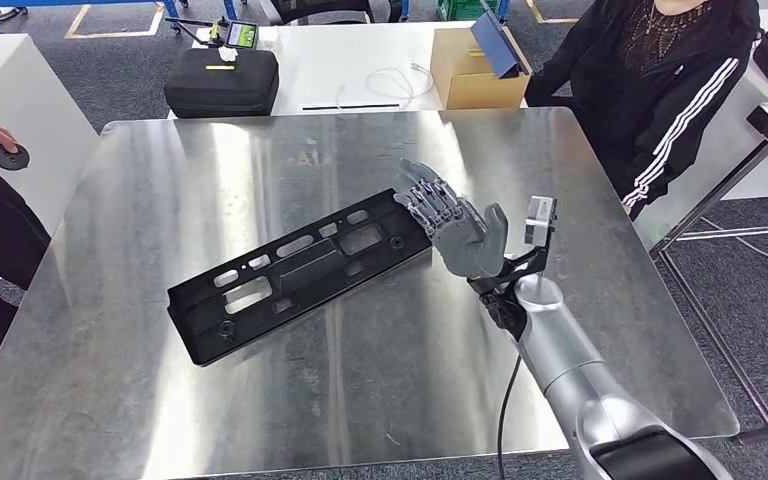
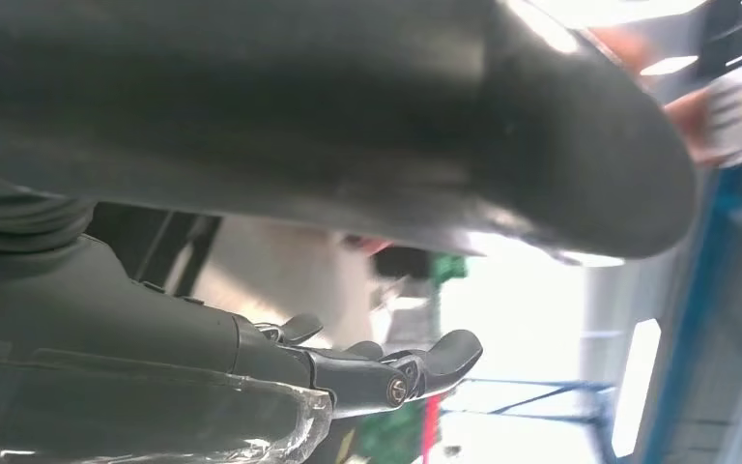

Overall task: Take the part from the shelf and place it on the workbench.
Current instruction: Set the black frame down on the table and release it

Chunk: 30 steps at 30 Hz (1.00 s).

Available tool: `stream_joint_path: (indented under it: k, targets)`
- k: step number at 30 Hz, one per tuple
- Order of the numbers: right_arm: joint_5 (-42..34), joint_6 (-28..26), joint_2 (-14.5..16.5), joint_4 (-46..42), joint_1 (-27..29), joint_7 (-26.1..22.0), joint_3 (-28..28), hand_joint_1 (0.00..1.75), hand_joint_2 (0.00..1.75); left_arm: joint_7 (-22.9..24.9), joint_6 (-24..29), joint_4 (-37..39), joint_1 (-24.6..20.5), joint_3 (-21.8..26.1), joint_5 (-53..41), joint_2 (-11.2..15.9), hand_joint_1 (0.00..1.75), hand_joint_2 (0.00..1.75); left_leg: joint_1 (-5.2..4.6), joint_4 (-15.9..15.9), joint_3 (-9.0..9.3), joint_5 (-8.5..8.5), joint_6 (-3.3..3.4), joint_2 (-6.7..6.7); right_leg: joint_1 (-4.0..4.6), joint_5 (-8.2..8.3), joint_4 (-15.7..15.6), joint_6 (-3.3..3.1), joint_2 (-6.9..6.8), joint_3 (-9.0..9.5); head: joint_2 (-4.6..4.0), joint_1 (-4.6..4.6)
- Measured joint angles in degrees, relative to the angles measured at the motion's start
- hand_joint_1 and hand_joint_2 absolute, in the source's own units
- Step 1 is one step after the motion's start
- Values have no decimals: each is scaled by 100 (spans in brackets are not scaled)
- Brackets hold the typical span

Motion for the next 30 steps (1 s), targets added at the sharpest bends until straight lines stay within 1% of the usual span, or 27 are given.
stream_joint_path:
  k: [3, 8, 11, 12, 13, 14, 15, 16, 17, 18, 19, 20, 21, 22, 23, 24, 25, 26, 27, 28, 29, 30]
  targets:
    - [-138, -62, 53, -725, 675, -109, 263, 0, 0, 29, 87, 0, 28, 25, 46, -2, 0, 0, -1, -1, 25, -17, -20, -4, 0, -17, -1, -25, -1, -2, -1, -1]
    - [-71, -333, 41, -1731, 1618, -309, 909, 0, 0, 51, 146, 0, 54, 95, 86, 0, 0, 0, -6, 3, 27, -33, -22, -3, -7, -21, -10, -30, -1, 3, 0, 0]
    - [117, -561, 10, -2311, 2100, -351, 1221, 0, 0, 51, 107, 0, 72, 110, 112, 2, 0, 0, 3, -72, 92, -30, 65, 0, -41, -29, -42, 7, -1, 44, 0, -5]
    - [156, -629, -10, -2485, 2222, -352, 1296, 0, 0, 49, 86, 0, 75, 118, 125, 1, 0, 0, 25, -129, 136, -6, 97, 10, -45, -95, 56, 6, -2, 22, 0, 3]
    - [180, -683, -36, -2634, 2320, -353, 1353, 0, 0, 46, 67, 0, 75, 128, 135, -1, 0, 0, 48, -181, 173, 19, 109, 27, -39, -224, 276, -14, -3, -65, -1, 15]
    - [188, -719, -66, -2752, 2398, -353, 1398, 0, 0, 39, 56, 0, 74, 137, 139, -2, 0, 0, 63, -206, 189, 33, 113, 43, -58, -404, 631, -41, -5, -223, -1, 27]
    - [187, -745, -96, -2841, 2463, -352, 1433, 0, 0, 31, 51, 0, 72, 144, 140, -2, 0, 0, 67, -211, 187, 38, 114, 55, -74, -595, 1053, -59, -5, -428, -1, 38]
    - [181, -765, -123, -2907, 2527, -350, 1458, 0, 0, 21, 47, 0, 71, 150, 141, -3, 0, 0, 71, -208, 178, 43, 105, 63, -100, -738, 1432, -52, -5, -613, -1, 42]
    - [175, -778, -148, -2956, 2582, -347, 1475, 0, 0, 10, 44, 0, 72, 152, 143, -4, 0, 0, 81, -204, 164, 51, 87, 69, -134, -791, 1649, -9, -6, -716, -1, 42]
    - [169, -788, -167, -3001, 2623, -344, 1487, 0, 0, 0, 40, 0, 73, 154, 145, -5, 0, 0, 101, -191, 144, 62, 56, 74, -173, -731, 1614, 71, -8, -697, -1, 42]
    - [164, -794, -179, -3042, 2647, -343, 1498, 0, 0, -9, 35, 0, 72, 155, 146, -8, 0, 0, 132, -169, 118, 71, 15, 76, -219, -589, 1344, 172, -12, -560, -1, 42]
    - [161, -798, -186, -3077, 2659, -341, 1506, 0, 0, -17, 31, 0, 70, 155, 145, -10, 0, 0, 162, -135, 88, 76, -32, 77, -267, -422, 943, 277, -18, -359, -1, 43]
    - [158, -804, -189, -3112, 2666, -340, 1514, 0, 0, -24, 28, -3, 70, 155, 143, -5, 0, 0, 182, -93, 57, 76, -92, 70, -291, -262, 595, 353, -36, -170, 0, 58]
    - [155, -809, -192, -3142, 2677, -339, 1518, 0, 0, -27, 27, -4, 72, 155, 141, -5, 0, 0, 190, -43, 36, 69, -152, 64, -298, -143, 392, 379, -37, -77, 0, 72]
    - [152, -814, -196, -3171, 2683, -339, 1522, 0, 0, -31, 27, -6, 74, 155, 139, -3, 0, 0, 187, 5, 17, 66, -211, 57, -295, -101, 319, 345, -32, -56, 1, 85]
    - [150, -818, -198, -3199, 2692, -338, 1526, 0, 0, -34, 27, -8, 76, 155, 137, -1, 0, 0, 182, 38, 3, 72, -265, 51, -278, -82, 355, 276, -22, -92, 1, 92]
    - [148, -819, -202, -3222, 2701, -338, 1528, 0, 0, -36, 27, -8, 77, 155, 135, -6, 0, 0, 187, 57, -9, 83, -303, 50, -281, -87, 387, 195, 0, -148, 1, 83]
    - [149, -823, -203, -3242, 2702, -336, 1531, 0, 0, -38, 27, -8, 80, 155, 133, -6, 0, 0, 204, 80, -34, 73, -329, 52, -290, -98, 401, 109, 4, -178, 1, 66]
    - [151, -830, -202, -3261, 2709, -332, 1534, 0, 0, -37, 27, -8, 84, 155, 129, -5, 0, 0, 220, 156, -73, -24, -339, 61, -290, -68, 417, 41, 3, -204, 0, 46]
    - [158, -841, -201, -3281, 2714, -328, 1536, 0, 0, -34, 28, -7, 87, 155, 126, -5, 0, 0, 228, 336, -145, -216, -339, 69, -286, -32, 421, -26, -2, -236, -1, 29]
    - [170, -858, -200, -3301, 2720, -322, 1537, 0, 0, -31, 28, -7, 89, 155, 123, -6, 0, 0, 226, 640, -248, -490, -333, 77, -264, 14, 422, -94, -7, -276, 0, 11]
    - [188, -876, -200, -3317, 2732, -316, 1537, 0, 0, -27, 28, -7, 89, 155, 119, -5, 0, 0, 210, 1034, -369, -791, -322, 82, -231, 57, 426, -145, -13, -321, 1, 3]
